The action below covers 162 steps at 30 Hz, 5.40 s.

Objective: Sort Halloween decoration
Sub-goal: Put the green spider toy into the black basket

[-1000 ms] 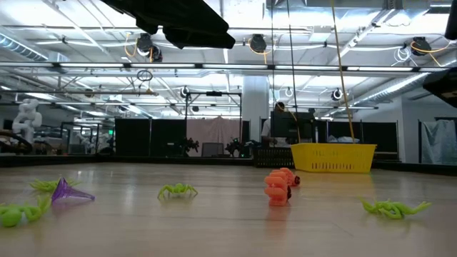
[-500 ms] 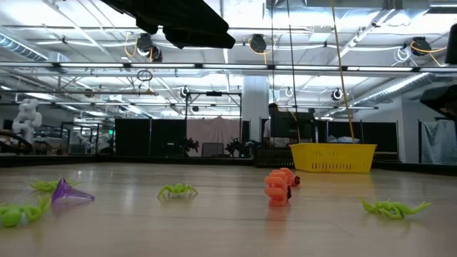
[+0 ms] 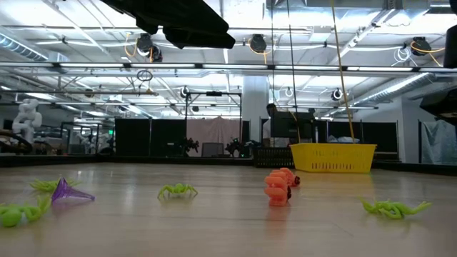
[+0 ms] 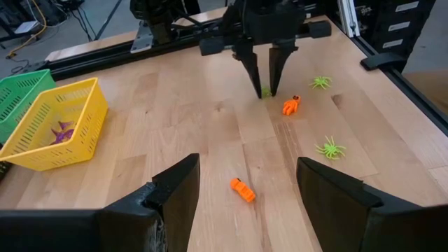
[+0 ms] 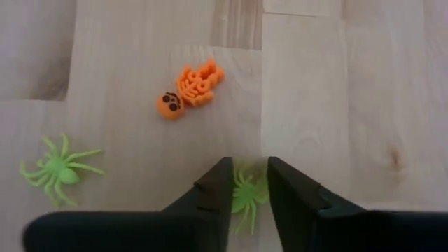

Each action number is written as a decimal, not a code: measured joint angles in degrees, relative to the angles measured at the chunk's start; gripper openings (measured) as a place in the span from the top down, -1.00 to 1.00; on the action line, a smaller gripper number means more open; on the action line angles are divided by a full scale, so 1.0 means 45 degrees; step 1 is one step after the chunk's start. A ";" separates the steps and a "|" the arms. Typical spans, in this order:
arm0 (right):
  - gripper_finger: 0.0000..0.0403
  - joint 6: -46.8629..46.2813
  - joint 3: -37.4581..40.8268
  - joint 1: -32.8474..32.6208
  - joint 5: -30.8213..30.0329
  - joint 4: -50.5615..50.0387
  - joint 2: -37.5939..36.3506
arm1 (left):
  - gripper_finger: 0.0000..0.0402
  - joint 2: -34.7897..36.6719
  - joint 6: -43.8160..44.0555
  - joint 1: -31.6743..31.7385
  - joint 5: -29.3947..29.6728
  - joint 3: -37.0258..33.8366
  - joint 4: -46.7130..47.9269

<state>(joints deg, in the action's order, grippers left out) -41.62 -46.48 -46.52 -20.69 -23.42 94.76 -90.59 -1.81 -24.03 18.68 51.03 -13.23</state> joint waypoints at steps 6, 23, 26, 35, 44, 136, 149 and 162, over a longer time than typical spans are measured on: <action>0.87 0.0251 0.0010 0.0000 0.0011 -0.0005 0.0015 | -0.18 0.0000 -0.0004 0.0002 0.0000 0.0000 0.0000; 1.00 0.1709 0.0095 0.0019 -0.0023 -0.0160 -0.1746 | -0.18 0.0000 0.0001 0.0000 0.0000 0.0000 0.0000; 1.00 0.2204 0.0083 0.0019 -0.0342 -0.0151 -0.2558 | -0.18 0.0000 -0.0004 0.0002 0.0000 0.0000 0.0000; 1.00 0.5030 0.0174 -0.0092 -0.2973 0.0587 -0.5442 | -0.18 0.0000 -0.0004 0.0001 0.0000 0.0000 0.0000; 1.00 1.0681 0.2746 0.0393 -0.3930 0.9744 -0.6509 | -0.18 0.0000 -0.0009 -0.0001 0.0000 0.0000 0.0000; 1.00 1.7397 0.6115 0.4143 0.1066 1.7806 -0.7023 | -0.18 0.0000 -0.0446 0.0009 0.0005 0.0005 -0.1054; 1.00 1.2190 0.6110 0.5207 -0.2777 1.7683 -0.7019 | -0.18 0.0000 -0.0456 0.0014 0.0005 0.0005 -0.1214; 1.00 0.9770 0.3878 0.8982 -0.2718 1.1576 -0.7014 | -0.18 0.0000 -0.0432 0.0014 0.0005 0.0005 -0.1094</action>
<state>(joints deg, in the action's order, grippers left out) 2.34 -29.03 -6.10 -32.92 28.67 63.20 -90.59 -3.75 -23.97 18.70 51.05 -18.16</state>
